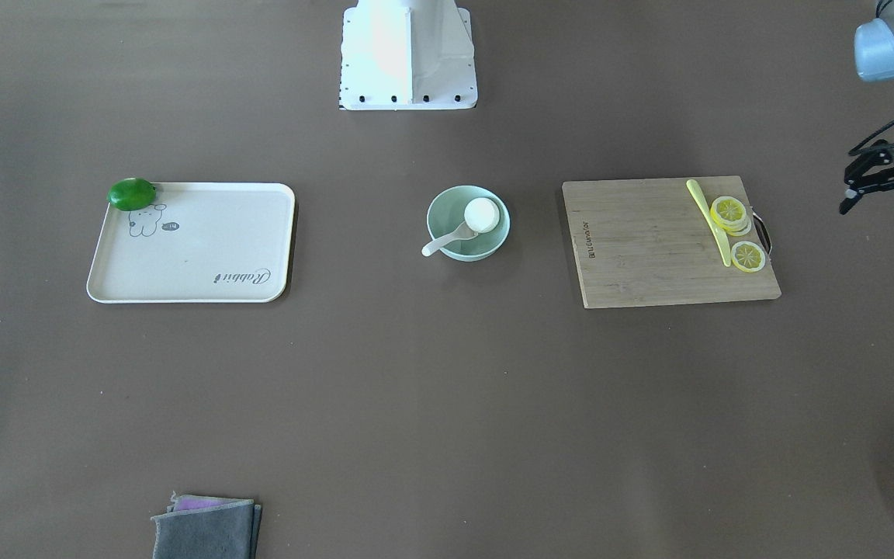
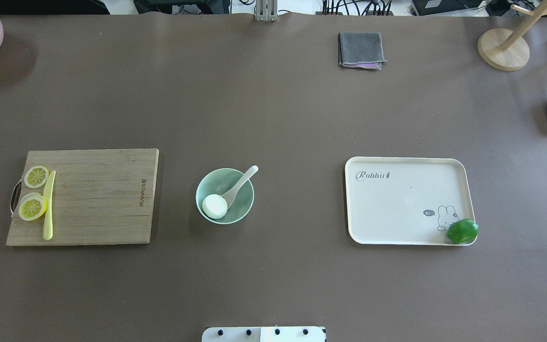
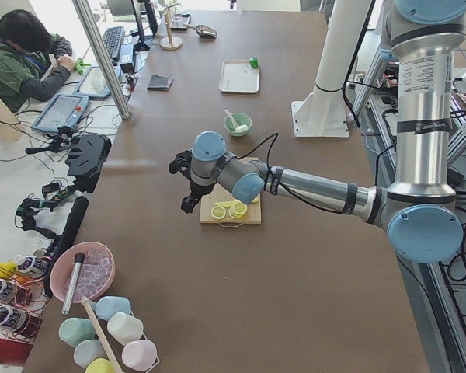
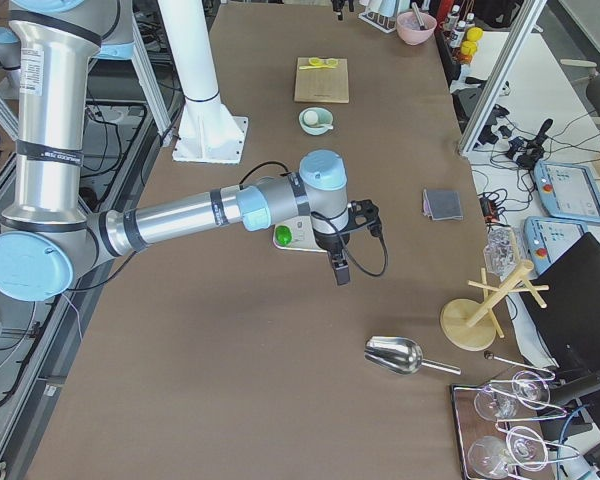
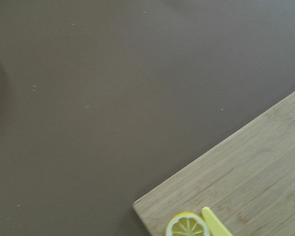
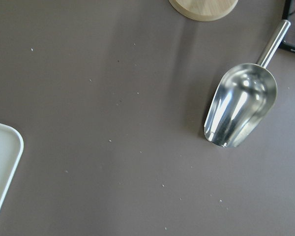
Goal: Put spoon and bun in bowl
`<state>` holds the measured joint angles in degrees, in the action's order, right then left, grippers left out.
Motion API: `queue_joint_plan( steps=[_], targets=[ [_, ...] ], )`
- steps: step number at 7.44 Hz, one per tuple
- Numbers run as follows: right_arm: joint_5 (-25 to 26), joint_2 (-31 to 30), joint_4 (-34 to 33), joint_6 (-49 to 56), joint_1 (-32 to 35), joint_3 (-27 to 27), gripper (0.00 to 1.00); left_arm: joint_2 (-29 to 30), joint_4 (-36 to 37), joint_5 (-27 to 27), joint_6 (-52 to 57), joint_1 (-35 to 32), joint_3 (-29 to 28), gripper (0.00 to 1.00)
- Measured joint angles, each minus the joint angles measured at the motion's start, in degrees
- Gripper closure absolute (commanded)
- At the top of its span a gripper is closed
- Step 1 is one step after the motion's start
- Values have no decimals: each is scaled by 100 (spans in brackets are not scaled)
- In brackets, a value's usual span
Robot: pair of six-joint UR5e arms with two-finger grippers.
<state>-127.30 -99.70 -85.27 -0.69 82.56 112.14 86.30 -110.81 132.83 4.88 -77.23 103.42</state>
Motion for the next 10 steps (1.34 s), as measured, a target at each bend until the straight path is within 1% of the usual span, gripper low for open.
queue_joint_plan(
  steps=[1, 2, 4, 5, 6, 8, 9, 10],
  targets=[
    [28, -180, 21, 274, 134, -126, 0, -131, 407, 66, 764, -434, -84, 2],
    [32, -258, 38, 364, 192, -351, 0, -351, 587, 89, 1206, -751, -318, 2],
    [5, -233, 185, 397, 221, -882, 0, -542, 428, 63, 1436, -1196, -1034, 2],
    [-24, -204, 220, 397, 223, -977, 0, -544, 493, 52, 1360, -1334, -1171, 2],
    [-109, -171, 129, 397, 225, -1007, 0, -462, 928, 69, 1145, -1406, -1118, 2],
    [-398, -151, -183, 404, 254, -974, 0, -195, 2331, 67, 809, -1456, -637, 2],
    [-453, -164, -246, 406, 265, -969, 0, -199, 2704, 61, 776, -1462, -422, 2],
    [-478, -167, -284, 405, 277, -968, 0, -249, 2825, 62, 777, -1462, -332, 2]
  ],
)
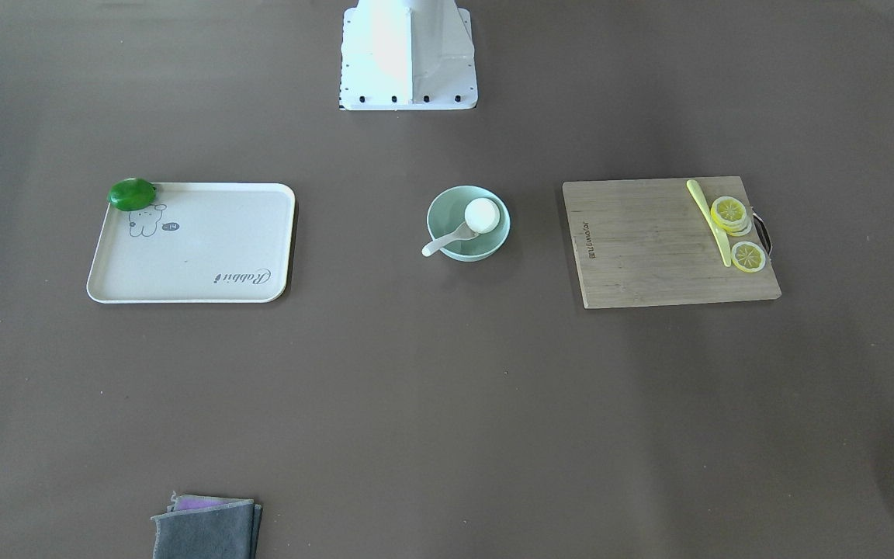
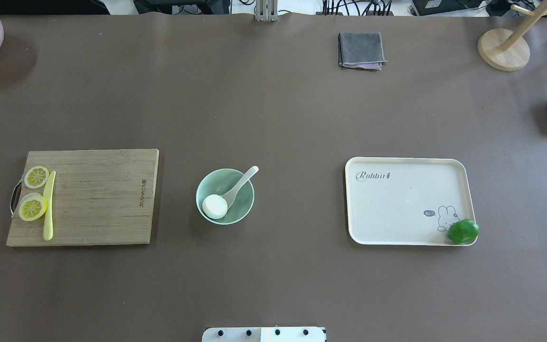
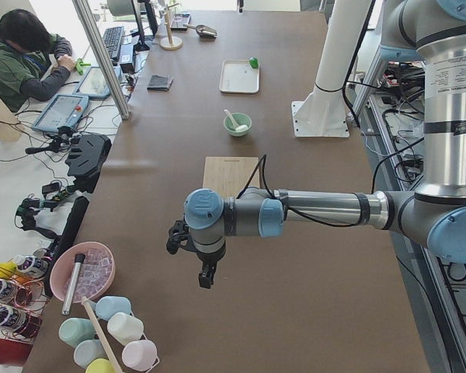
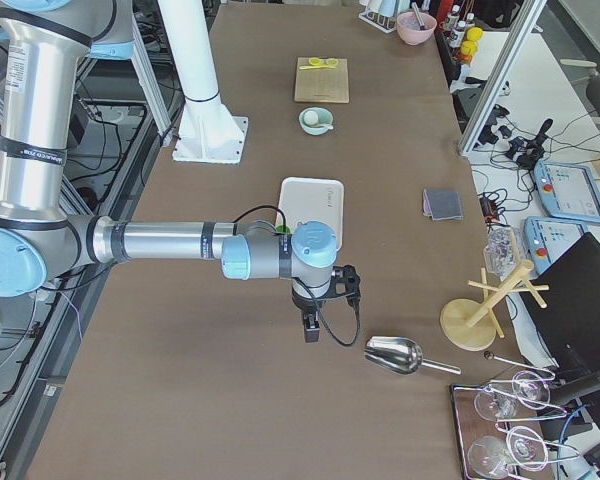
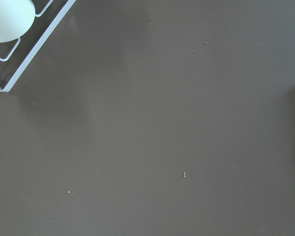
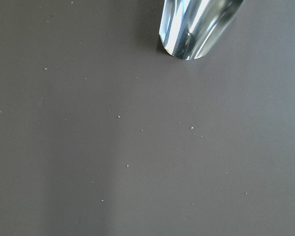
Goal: Put spoon and bun in bowl
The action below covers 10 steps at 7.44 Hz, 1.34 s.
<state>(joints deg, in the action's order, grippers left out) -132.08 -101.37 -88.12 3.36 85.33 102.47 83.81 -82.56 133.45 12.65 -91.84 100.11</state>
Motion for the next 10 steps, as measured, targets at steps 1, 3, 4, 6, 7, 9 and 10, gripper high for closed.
queue_joint_plan(
  steps=[1, 3, 4, 6, 7, 9, 10],
  targets=[
    [-12, 1, -32, -1, 24, 0, 0, -39, -5, 0, 1, 0, 28, 2],
    [8, 29, -407, 13, 155, 125, 0, -92, -65, 21, -6, 7, 43, 2],
    [45, 27, -681, 22, 210, 287, 0, -94, -83, 39, -4, 8, 66, 2],
    [98, 19, -929, 19, 236, 450, 0, -59, -101, 53, 13, 6, 168, 2],
    [109, 19, -956, 17, 237, 462, 0, -57, -102, 52, 18, 5, 231, 2],
    [111, 18, -956, 10, 238, 467, 0, -80, -108, 50, 26, 5, 298, 2],
    [94, 20, -951, 8, 237, 472, 0, -93, -108, 50, 27, 7, 307, 2]
  ],
)
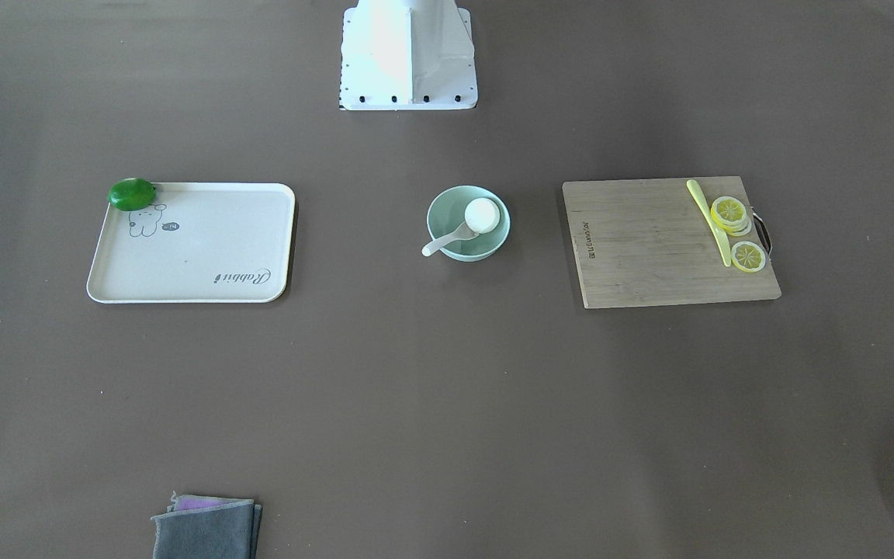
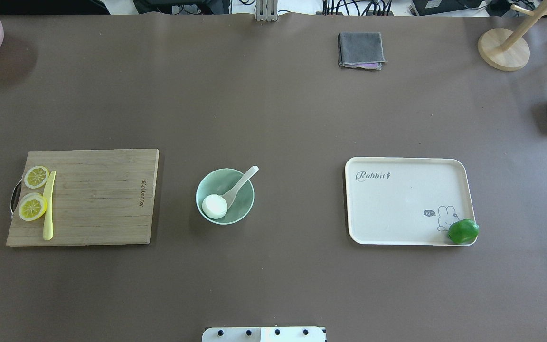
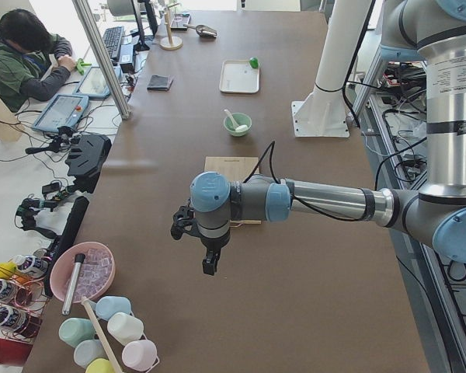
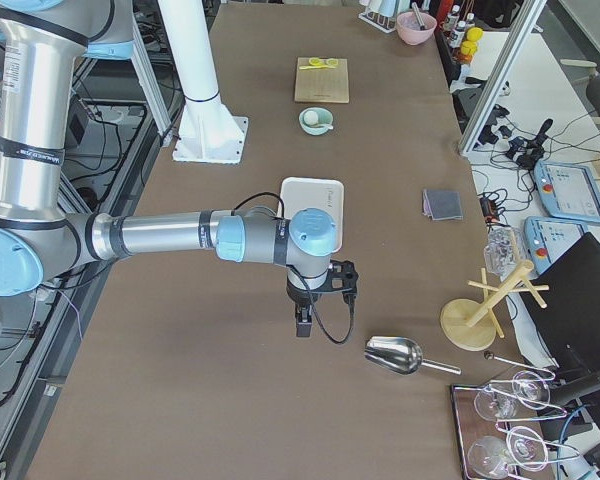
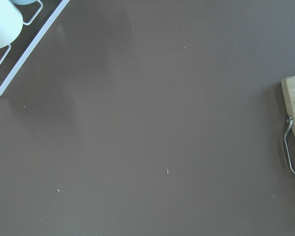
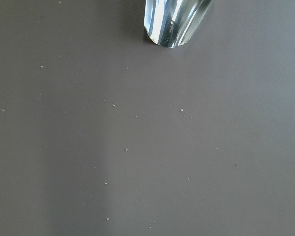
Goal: Put spoon and bun in bowl
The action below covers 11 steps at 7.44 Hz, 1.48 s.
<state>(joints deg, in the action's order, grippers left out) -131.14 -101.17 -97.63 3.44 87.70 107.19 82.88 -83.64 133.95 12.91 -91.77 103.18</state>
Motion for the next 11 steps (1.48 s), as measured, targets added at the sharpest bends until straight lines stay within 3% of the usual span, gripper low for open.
queue_joint_plan(
  steps=[11],
  targets=[
    [-56, 0, 7, 36, -70, 2, 0, -88, -3, 9, 1, 1, 18, 2]
  ],
)
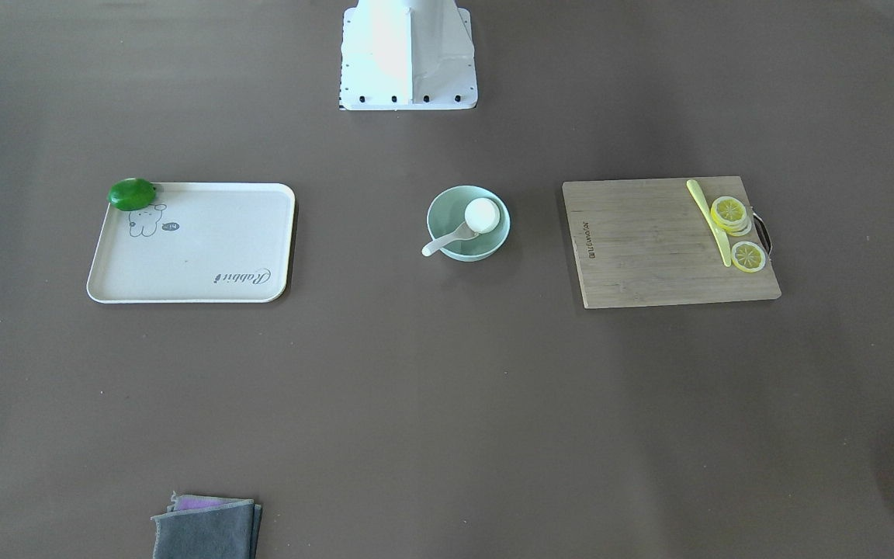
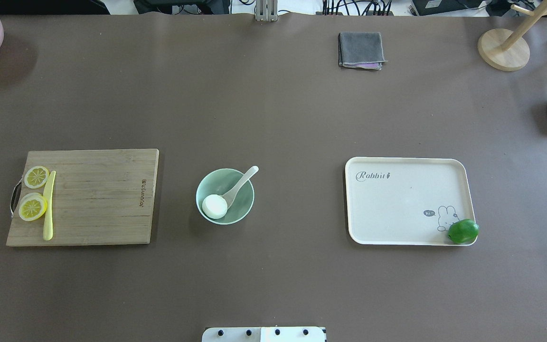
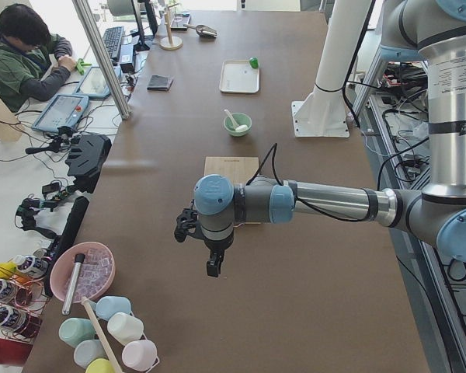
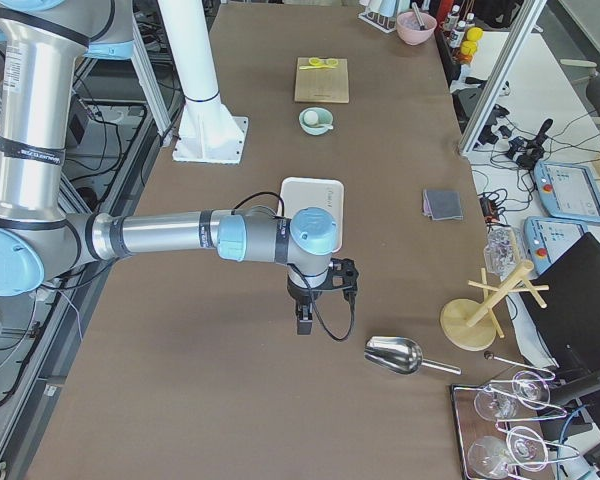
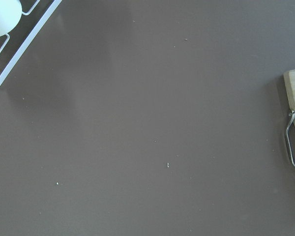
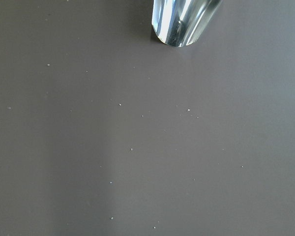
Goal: Put spoon and bun in bowl
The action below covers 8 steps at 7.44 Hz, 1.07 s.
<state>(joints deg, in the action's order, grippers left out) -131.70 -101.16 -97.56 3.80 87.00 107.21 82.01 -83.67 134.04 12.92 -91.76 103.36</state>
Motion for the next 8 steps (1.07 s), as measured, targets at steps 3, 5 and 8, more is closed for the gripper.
queue_joint_plan(
  steps=[3, 5, 8],
  targets=[
    [-4, 0, 0, 6, -22, -5, 0, -6, -85, 0, 0, 0, -5, 2],
    [-4, 0, 2, 7, -44, -1, 0, -9, -118, 0, 0, 6, -8, 2],
    [-4, 0, 9, 7, -89, -6, 0, -9, -123, 0, 0, 9, -9, 2]
  ],
)
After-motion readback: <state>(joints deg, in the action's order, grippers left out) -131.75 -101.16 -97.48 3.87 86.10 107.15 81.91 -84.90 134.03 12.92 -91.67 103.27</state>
